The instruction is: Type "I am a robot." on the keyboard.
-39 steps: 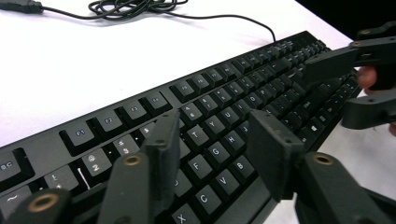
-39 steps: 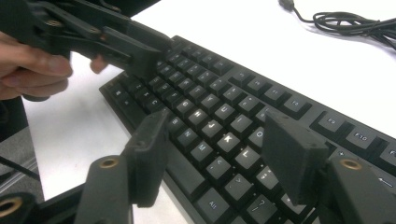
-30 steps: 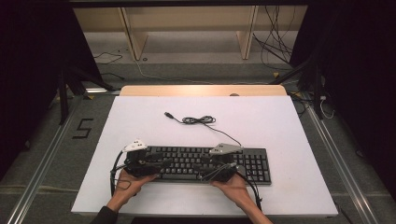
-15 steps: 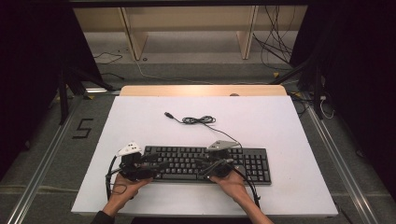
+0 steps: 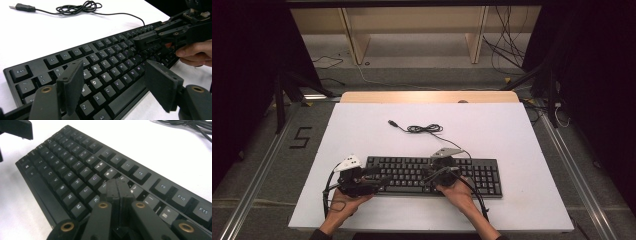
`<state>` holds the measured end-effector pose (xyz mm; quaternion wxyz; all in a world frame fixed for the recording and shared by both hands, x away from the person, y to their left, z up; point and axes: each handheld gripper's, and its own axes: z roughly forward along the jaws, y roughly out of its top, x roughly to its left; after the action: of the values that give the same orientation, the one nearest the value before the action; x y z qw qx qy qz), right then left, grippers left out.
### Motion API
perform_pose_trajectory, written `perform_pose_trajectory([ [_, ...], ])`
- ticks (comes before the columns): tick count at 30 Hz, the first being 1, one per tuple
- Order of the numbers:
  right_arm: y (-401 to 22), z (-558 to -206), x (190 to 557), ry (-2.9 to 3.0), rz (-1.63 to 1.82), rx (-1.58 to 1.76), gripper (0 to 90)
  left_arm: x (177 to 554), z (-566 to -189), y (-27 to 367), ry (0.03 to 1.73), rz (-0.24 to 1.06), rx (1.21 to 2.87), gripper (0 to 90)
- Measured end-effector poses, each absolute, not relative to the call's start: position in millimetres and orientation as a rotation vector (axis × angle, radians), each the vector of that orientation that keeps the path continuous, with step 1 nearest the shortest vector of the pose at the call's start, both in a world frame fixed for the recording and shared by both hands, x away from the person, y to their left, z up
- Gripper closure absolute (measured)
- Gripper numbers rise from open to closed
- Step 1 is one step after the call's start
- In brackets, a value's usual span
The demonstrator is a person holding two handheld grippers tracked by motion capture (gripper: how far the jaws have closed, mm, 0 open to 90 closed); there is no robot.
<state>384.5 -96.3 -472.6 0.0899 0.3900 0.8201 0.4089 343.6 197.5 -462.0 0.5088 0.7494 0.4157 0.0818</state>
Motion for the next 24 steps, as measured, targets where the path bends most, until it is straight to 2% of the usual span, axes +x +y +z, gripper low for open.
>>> perform_pose_trajectory([
  [24,-91.8,-479.6,390.1,2.444,1.18,1.205,90.0,338.7,-462.7,206.1,1.021,0.214,1.788,30.1],
])
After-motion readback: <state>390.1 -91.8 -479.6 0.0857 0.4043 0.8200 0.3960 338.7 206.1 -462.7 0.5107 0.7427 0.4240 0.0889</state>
